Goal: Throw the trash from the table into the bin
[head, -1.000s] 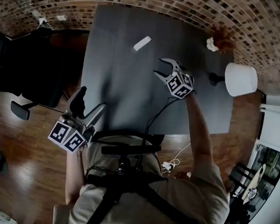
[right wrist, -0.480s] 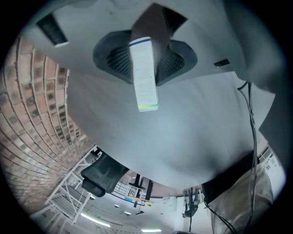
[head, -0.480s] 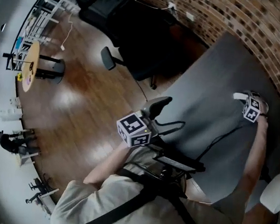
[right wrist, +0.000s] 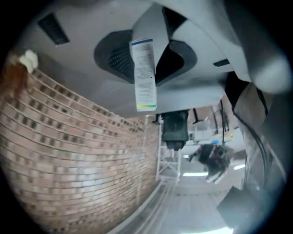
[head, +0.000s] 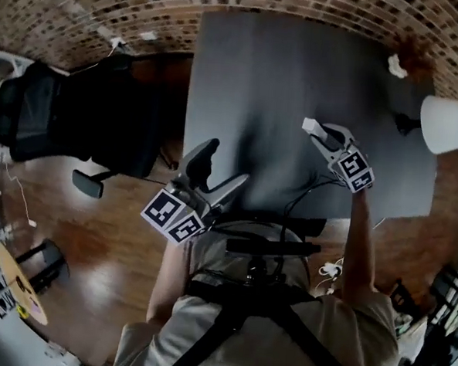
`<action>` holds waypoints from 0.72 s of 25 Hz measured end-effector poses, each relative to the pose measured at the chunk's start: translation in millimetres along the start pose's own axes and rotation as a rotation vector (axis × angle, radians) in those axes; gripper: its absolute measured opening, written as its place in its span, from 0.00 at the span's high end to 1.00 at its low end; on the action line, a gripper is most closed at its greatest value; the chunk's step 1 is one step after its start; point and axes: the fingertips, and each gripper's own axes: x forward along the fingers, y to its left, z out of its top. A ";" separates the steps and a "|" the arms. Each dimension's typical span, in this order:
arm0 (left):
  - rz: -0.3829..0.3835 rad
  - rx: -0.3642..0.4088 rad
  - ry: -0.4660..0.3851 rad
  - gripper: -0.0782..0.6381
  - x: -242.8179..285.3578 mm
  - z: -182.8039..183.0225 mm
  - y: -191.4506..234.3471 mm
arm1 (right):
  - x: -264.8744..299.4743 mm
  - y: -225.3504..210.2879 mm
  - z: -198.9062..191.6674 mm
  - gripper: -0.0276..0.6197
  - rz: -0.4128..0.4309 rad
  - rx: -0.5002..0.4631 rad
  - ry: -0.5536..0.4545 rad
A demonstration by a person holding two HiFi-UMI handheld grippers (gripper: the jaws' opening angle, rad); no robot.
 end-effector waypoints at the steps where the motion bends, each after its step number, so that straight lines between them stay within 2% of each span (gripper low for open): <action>1: -0.075 -0.002 0.025 0.31 12.3 -2.1 -2.9 | -33.3 9.7 1.1 0.71 -0.078 0.086 -0.049; 4: -0.252 0.012 0.123 0.31 52.0 -26.0 -12.9 | -114.2 32.3 -20.1 0.71 -0.315 0.274 -0.161; 7: -0.396 0.033 0.218 0.31 86.7 -55.6 -47.7 | -195.6 70.4 -102.6 0.71 -0.554 0.477 -0.146; 11: -0.589 0.057 0.308 0.34 109.7 -89.2 -131.2 | -292.9 153.6 -198.4 0.71 -0.842 0.755 -0.129; 14: -0.698 0.087 0.377 0.34 115.6 -115.2 -188.6 | -321.6 197.0 -240.0 0.71 -0.962 0.881 -0.139; 18: -0.782 0.119 0.459 0.34 116.3 -157.4 -253.5 | -334.4 228.2 -276.6 0.71 -1.001 0.952 -0.141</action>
